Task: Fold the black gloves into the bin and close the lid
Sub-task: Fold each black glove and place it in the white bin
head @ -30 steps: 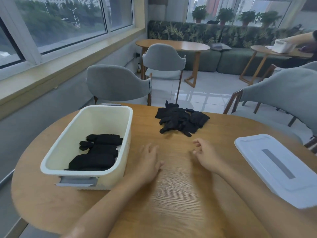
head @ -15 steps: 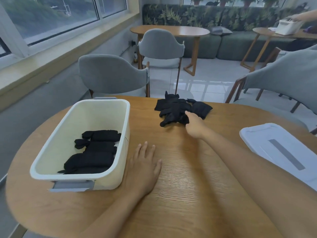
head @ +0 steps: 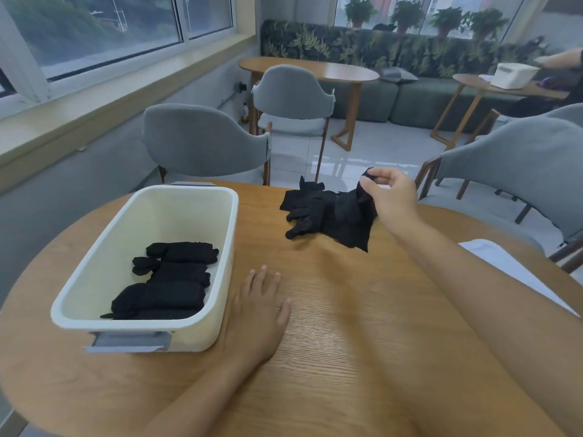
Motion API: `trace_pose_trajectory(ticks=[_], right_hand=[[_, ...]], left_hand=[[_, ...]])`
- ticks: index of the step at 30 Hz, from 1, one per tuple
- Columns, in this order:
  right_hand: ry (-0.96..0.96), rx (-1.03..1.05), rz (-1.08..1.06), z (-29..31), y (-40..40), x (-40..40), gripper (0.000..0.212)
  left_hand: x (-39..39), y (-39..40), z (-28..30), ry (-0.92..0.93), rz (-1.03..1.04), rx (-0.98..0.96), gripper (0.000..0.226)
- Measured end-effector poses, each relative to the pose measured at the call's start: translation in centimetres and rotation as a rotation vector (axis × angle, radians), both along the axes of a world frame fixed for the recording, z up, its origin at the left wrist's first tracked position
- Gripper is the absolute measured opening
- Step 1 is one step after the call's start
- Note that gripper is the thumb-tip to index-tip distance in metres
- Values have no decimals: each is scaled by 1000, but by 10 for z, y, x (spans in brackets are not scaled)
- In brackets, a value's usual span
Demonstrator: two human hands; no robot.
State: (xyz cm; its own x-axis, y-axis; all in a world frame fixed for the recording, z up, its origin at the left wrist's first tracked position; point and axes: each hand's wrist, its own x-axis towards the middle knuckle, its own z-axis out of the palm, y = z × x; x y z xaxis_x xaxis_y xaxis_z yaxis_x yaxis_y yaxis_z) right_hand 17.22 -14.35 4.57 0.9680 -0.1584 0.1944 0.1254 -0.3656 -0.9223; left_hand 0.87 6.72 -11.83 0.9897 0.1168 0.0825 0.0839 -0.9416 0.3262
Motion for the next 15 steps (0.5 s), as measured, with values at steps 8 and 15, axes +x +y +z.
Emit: trace_pose_trajectory(ticks=[8,15], right_hand=[[152,254,318,26,-25,-45,43],[432,-388,296,-22,-32,-56,78]], left_hand=[[-1,1,0,-2,-8,-20,63],[0,1,0,5,-5,-30,63]])
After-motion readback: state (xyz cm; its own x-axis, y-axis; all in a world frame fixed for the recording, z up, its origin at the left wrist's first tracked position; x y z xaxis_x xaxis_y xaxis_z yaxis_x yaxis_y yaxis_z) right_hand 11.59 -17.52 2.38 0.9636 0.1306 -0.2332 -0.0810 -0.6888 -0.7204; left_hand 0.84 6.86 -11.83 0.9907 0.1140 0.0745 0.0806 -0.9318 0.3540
